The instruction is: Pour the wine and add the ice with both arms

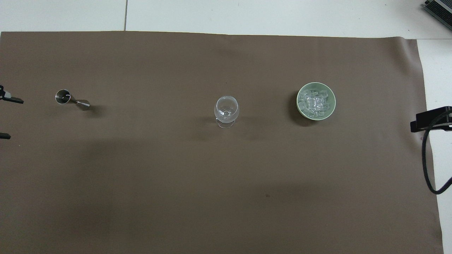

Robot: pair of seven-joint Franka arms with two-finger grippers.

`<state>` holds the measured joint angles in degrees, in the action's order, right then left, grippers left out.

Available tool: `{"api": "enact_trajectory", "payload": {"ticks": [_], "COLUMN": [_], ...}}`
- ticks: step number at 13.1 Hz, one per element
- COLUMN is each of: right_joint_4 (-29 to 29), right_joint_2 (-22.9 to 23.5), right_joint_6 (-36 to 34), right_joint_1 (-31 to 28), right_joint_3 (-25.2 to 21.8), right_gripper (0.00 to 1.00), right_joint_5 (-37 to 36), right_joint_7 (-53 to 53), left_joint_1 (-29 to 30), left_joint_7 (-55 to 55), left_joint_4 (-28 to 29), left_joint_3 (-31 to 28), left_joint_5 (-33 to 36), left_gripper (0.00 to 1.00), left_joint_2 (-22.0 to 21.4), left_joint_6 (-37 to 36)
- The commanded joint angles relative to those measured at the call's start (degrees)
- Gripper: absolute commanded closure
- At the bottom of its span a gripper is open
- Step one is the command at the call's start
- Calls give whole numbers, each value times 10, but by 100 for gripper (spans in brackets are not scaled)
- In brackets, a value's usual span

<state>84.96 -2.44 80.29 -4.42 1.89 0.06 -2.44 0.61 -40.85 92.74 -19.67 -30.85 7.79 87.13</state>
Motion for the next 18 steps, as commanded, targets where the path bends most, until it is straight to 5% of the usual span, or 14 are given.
{"api": "enact_trajectory", "payload": {"ticks": [1, 18], "right_joint_4": [-7, -7], "right_joint_2": [1, 1], "right_joint_6": [-11, -11], "right_joint_1": [-2, -2], "right_joint_3": [0, 0], "right_gripper": [0, 0], "right_joint_5": [11, 11], "right_joint_7": [9, 9], "left_joint_1": [16, 110], "left_joint_7": [-38, -176], "left_joint_4": [5, 89], "left_joint_3": [-25, -35], "left_joint_5": [-56, -307], "left_gripper": [0, 0], "left_joint_2": [37, 166], "left_joint_6": [11, 96]}}
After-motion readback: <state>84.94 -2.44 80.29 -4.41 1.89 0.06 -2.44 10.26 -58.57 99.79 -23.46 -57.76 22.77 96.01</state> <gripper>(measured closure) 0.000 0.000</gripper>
